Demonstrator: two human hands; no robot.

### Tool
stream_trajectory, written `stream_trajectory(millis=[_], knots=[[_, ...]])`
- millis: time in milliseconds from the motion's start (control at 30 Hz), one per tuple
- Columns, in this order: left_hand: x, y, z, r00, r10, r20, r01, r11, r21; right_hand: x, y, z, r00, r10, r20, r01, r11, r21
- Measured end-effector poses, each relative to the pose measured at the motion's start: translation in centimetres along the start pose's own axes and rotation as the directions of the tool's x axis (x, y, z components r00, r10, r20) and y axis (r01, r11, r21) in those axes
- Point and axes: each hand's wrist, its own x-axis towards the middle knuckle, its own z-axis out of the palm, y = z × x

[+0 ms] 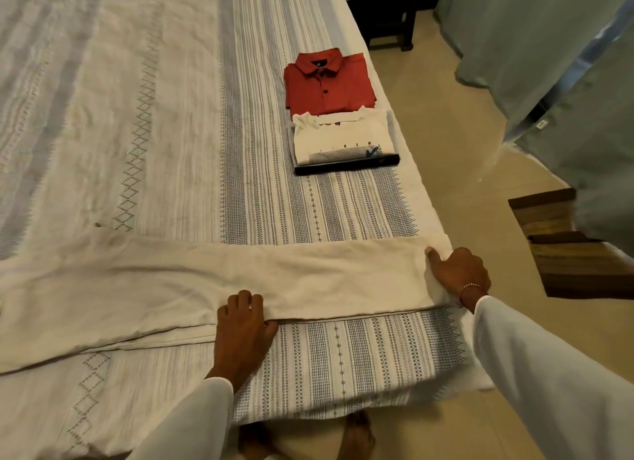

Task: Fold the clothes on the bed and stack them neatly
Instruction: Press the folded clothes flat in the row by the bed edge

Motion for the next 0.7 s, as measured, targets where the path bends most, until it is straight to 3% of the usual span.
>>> stream_trajectory(millis=[133,333,400,567,700], knots=[[-0.5,-1.6,-0.2,0.994,0.064,-0.091,-0.070,0.995,-0.072,0.8,0.5,0.4,0.998,-0.029,0.062,0.023,0.995,0.096],[-1.1,-2.5,-0.6,0.933,0.337,-0.124,-0.331,0.941,0.066,0.2,-0.2,0.0,0.992,-0.123,-0.040,0.125,0.991,0.048],[-1.4,-3.2,-0.4,0.939,0.338,-0.059,-0.334,0.939,0.077,-0.1,-0.3,0.1,0.989,-0.134,-0.054,0.136,0.990,0.025],[-1.5,-4.6,0.5,0.987,0.160,0.007,-0.160,0.982,0.104,-0.1,0.3,0.5,0.993,-0.112,-0.025,0.112,0.993,0.035],[-2.1,-5.3,0.7,0.960,0.277,0.026,-0.278,0.952,0.127,0.1,0.7,0.1,0.990,-0.140,0.003,0.140,0.990,0.034]])
